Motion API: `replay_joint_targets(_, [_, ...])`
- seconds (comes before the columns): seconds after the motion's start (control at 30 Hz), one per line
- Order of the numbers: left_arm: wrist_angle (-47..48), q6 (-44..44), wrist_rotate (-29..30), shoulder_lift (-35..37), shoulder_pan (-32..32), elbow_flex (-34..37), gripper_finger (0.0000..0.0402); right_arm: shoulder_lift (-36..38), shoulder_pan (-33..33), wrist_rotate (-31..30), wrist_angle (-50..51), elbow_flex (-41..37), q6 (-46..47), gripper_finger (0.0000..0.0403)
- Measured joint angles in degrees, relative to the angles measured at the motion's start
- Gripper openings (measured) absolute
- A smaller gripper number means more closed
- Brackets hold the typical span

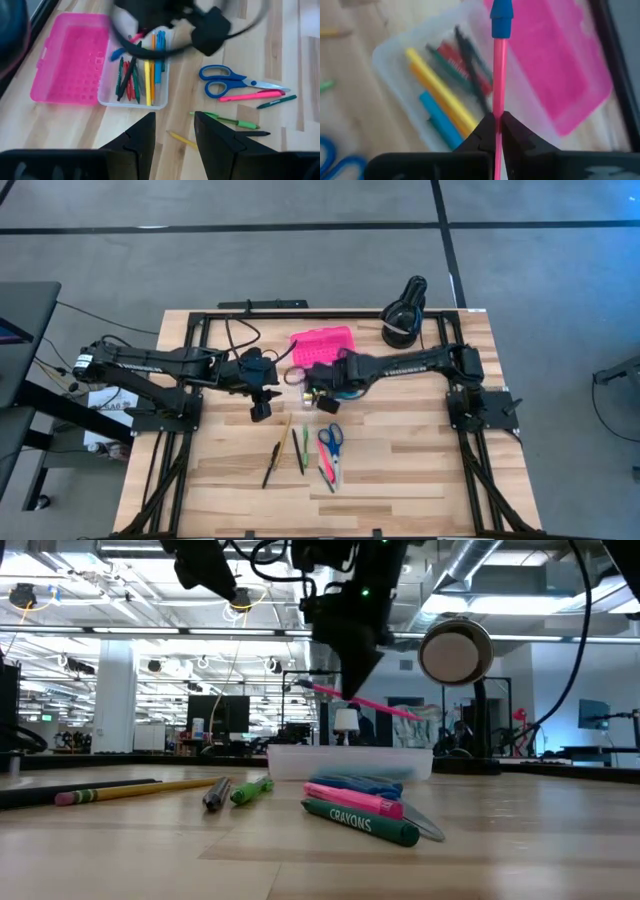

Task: Pick & place school supplies into a supply box
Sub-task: Put the pink pencil into the pink supply box, then put the black pen into the pink supply box

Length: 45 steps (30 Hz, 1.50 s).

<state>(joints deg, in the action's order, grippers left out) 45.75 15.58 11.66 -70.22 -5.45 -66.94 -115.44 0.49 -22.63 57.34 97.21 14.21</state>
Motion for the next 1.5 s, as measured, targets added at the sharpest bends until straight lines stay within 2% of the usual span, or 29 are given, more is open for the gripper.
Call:
replay_joint_targets(0.1, [0.7,2.1,1.6,0.0,-1.3,0.0,0.013,0.0,-2.3,0.5,-3.4,0.0,-5.4,0.0])
replay_joint_targets(0.23, [1.9,4.9,5.0,0.0,-3.3,0.0,0.013,0.0,-4.7,5.0,-8.8,-1.8,-12.9,0.0])
replay_joint_targets(0.5, [2.6,8.7,10.4,0.0,-6.3,0.0,0.013,-0.2,-6.7,8.9,-9.4,-6.7,-14.8,0.0])
replay_joint_targets(0.83, [2.5,9.1,13.8,0.0,-6.1,0.0,0.013,-0.2,-7.0,12.1,-9.9,-10.0,-14.8,0.0006])
replay_joint_targets(1.27, [2.4,8.8,15.2,0.0,-6.0,0.0,0.013,-0.2,-6.9,12.2,-11.3,-10.3,-14.1,0.0083])
replay_joint_targets(1.5, [2.7,10.6,14.0,0.0,-6.0,0.0,0.013,3.1,-6.6,12.1,-11.0,-10.4,-6.6,0.0102])
